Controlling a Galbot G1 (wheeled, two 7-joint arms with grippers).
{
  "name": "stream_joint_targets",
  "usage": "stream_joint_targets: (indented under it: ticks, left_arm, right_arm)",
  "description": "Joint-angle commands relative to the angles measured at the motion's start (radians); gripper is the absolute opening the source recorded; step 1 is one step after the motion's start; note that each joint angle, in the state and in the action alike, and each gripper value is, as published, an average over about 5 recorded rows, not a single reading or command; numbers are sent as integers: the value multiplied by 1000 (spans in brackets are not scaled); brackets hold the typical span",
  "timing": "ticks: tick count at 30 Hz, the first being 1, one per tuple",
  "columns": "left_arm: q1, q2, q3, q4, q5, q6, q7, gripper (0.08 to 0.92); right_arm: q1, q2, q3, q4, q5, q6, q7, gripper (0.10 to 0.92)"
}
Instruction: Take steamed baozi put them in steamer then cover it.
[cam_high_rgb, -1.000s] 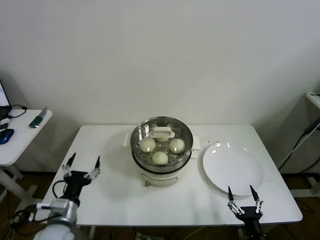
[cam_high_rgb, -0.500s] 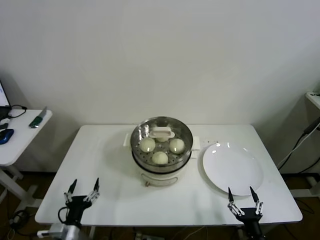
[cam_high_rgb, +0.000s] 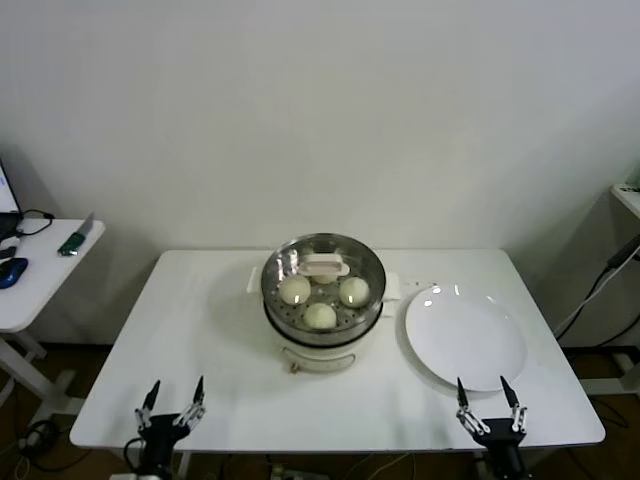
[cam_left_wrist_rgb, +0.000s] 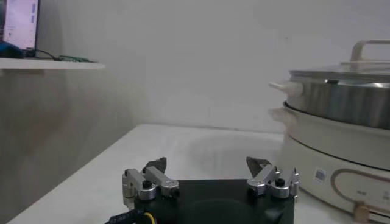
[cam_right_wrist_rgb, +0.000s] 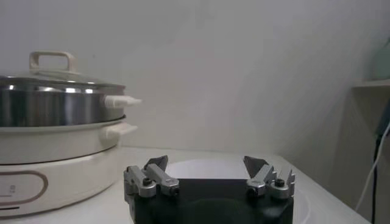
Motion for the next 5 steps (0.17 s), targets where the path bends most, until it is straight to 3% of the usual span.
stream_joint_targets:
  ticks: [1, 5]
  left_arm:
    - [16, -6, 11, 14, -5, -34, 2, 823]
    - [19, -6, 14, 12, 1, -35, 1, 823]
  right_arm:
    - [-3, 4, -5, 0, 0, -3, -1, 823]
    - [-4, 4, -8, -2, 0, -3, -1, 823]
